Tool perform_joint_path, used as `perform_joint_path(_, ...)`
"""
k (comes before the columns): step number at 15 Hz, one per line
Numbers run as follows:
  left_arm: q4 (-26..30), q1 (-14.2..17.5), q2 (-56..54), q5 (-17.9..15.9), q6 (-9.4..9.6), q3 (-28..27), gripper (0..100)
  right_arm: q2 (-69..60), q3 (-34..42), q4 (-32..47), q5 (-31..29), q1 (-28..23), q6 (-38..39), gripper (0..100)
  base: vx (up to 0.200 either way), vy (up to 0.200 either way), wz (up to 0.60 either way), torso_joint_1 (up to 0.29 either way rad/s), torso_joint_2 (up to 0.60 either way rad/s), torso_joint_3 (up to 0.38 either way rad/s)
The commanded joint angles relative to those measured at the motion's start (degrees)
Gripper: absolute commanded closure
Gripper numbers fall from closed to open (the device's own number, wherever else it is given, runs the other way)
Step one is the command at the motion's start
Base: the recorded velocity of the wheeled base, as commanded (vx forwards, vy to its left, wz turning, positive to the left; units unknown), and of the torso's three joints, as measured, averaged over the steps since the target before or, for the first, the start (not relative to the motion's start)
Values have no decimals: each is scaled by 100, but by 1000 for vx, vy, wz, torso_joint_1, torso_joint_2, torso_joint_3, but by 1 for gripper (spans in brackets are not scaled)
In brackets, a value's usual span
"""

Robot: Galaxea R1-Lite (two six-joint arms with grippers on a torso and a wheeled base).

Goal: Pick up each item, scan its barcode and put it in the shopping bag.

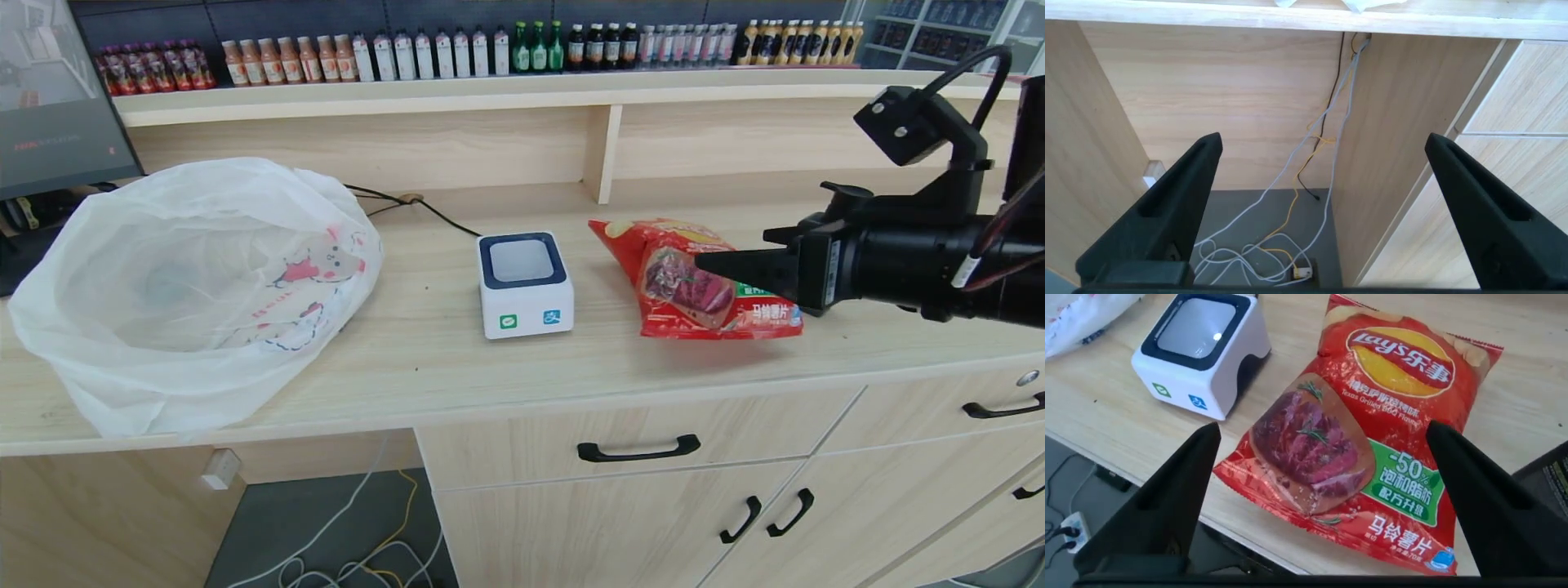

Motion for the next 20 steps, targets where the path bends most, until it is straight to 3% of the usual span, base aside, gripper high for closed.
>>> perform_joint_path(1,0,-1,-2,0,-6,0,0,309,-356,208,-1,-25,-2,0,0,0,0,0,0,0)
perform_joint_path(6,0,-1,-2,0,-6,0,0,651,-1700,1834,-10,11,622,0,0,0,0,0,0,0)
perform_joint_path(14,0,-1,-2,0,2,0,0,1653,-2896,2493,-546,-165,649,0,0,0,0,0,0,0)
perform_joint_path(20,0,-1,-2,0,-6,0,0,1882,-2984,2484,-643,-323,974,0,0,0,0,0,0,0)
